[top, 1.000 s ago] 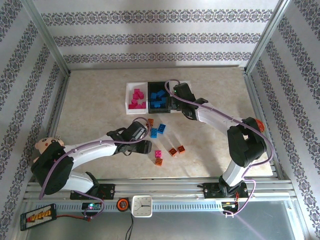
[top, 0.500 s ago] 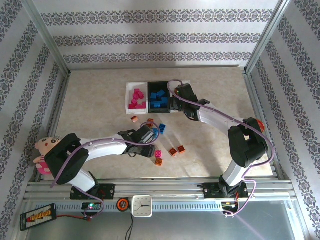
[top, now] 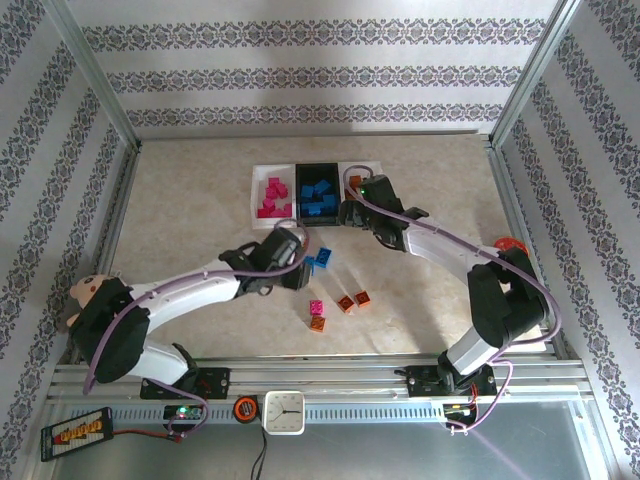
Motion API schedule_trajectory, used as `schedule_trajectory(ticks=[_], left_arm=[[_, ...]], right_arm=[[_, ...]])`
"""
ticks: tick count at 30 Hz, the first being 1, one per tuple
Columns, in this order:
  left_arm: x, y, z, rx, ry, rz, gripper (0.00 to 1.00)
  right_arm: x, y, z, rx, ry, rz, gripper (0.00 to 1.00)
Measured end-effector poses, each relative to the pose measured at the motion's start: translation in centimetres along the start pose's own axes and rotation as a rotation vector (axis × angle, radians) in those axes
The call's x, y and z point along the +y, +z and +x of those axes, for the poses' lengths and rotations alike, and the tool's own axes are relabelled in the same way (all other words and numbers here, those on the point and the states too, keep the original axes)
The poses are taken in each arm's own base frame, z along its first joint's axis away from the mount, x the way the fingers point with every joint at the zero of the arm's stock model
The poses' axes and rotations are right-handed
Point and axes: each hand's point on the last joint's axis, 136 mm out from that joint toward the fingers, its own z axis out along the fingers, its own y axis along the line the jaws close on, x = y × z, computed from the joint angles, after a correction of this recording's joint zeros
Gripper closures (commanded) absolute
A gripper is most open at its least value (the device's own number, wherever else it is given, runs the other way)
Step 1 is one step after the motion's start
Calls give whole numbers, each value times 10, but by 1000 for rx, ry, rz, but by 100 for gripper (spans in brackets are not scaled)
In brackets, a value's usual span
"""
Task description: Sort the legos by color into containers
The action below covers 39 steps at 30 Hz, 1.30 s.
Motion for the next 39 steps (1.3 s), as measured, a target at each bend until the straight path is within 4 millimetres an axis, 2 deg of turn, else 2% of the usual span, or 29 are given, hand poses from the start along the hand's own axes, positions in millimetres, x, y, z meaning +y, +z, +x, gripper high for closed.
schedule_trajectory(ticks=[4,7,10,13,17,19,23,26,29,31,33,39], left_arm=[[6,-7,-76,-138,-76,22,60],[11,4,-124,-202,-117,32,60],[16,28,-157,-216,-140,29,60],[23,56,-176,-209,-153,12,57],[31,83,-187,-191,-165,-7,49],[31,89,-193,-192,-168,-6,43],[23,86,-214,-221,-164,25,28],[15,78,-226,-244,-159,59,23],[8,72,-229,-248,-158,93,18],[4,63,-225,-252,-160,118,13],[0,47,-217,-253,-167,146,1],[-8,-22,-182,-321,-187,255,0]], right_arm=[[-6,-9,9,0,17,-4,20],[-11,-14,18,7,27,-4,21],[-15,-18,26,17,31,-2,20],[-19,-20,34,26,31,-2,20],[-22,-23,44,40,34,-5,20],[-21,-25,48,47,33,-14,20],[-15,-24,64,89,20,-45,18],[-9,-25,78,129,1,-70,18],[-2,-26,92,170,-19,-92,18],[2,-28,102,199,-37,-101,18],[5,-31,114,232,-63,-108,19],[18,-57,161,346,-175,-137,22]])
